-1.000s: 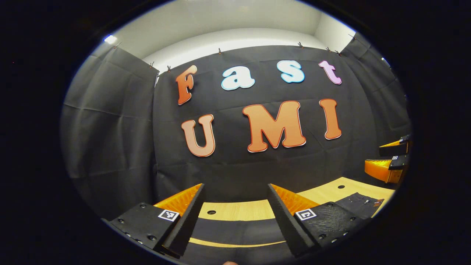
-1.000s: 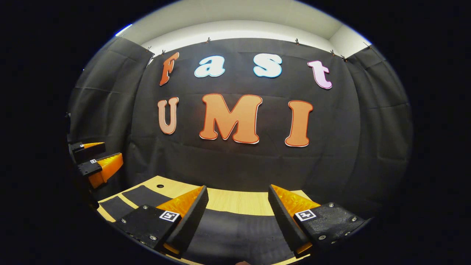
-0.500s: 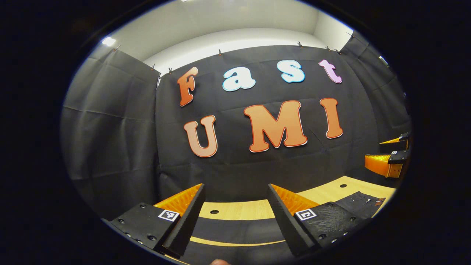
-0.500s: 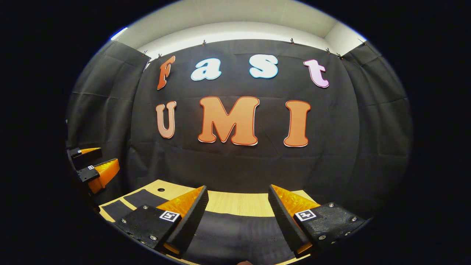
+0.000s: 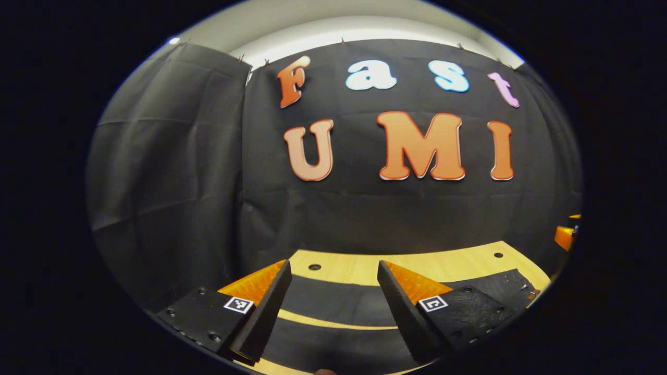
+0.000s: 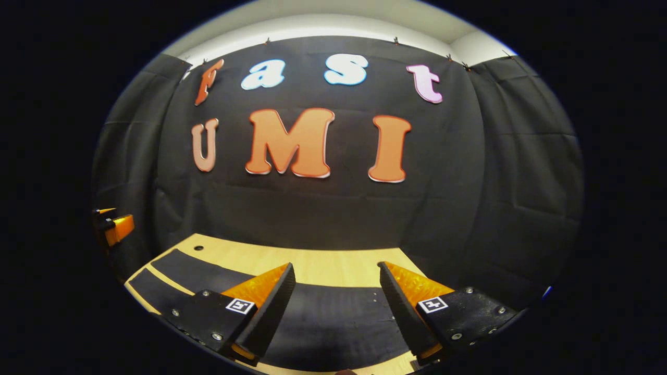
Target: Grasp the waist and the cuffs of the jeans and fold them to make the two legs overlap; first hold the waist and fold one-third of the jeans toward the cuffs, then hold the cuffs and fold the remaining one-third in the same direction to finish folding.
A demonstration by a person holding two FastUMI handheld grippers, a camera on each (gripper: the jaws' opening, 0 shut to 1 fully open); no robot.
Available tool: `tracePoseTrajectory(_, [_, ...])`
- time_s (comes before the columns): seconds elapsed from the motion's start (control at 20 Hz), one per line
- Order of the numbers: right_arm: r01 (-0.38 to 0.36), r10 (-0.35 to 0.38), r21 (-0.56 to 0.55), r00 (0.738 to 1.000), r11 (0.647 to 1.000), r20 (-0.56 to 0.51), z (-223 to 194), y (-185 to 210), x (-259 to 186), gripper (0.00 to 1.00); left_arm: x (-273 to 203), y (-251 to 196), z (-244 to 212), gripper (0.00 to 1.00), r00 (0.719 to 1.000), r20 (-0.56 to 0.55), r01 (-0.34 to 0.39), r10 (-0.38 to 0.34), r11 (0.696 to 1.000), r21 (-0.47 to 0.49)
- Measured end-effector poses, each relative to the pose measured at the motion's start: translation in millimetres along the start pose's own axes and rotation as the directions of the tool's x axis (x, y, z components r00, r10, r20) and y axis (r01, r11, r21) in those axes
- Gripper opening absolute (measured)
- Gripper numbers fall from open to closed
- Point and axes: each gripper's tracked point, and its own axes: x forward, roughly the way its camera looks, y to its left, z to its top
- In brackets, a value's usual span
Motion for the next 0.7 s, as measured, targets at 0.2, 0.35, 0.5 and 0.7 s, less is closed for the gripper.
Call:
tracePoseTrajectory(0.2, [0.04, -0.032, 0.059, 0.99, 0.997, -0.136, -39, -34, 15, 0.98, 10, 44, -51, 1.0, 0.979, -0.18, -0.106, 0.097, 0.994, -0.041])
tracePoseTrajectory(0.35, [0.075, -0.041, 0.123, 0.965, 0.99, -0.259, -74, -54, 22, 1.0, 17, 83, -83, 0.99, 0.942, -0.293, -0.195, 0.163, 0.977, -0.082])
tracePoseTrajectory(0.5, [0.132, -0.064, 0.148, 0.917, 0.98, -0.394, -115, -76, 30, 0.98, 17, 119, -118, 0.99, 0.874, -0.428, -0.296, 0.23, 0.951, -0.094])
tracePoseTrajectory(0.7, [0.194, -0.032, 0.232, 0.828, 0.953, -0.56, -171, -91, 31, 0.98, 9, 143, -171, 0.99, 0.768, -0.599, -0.383, 0.228, 0.912, -0.145])
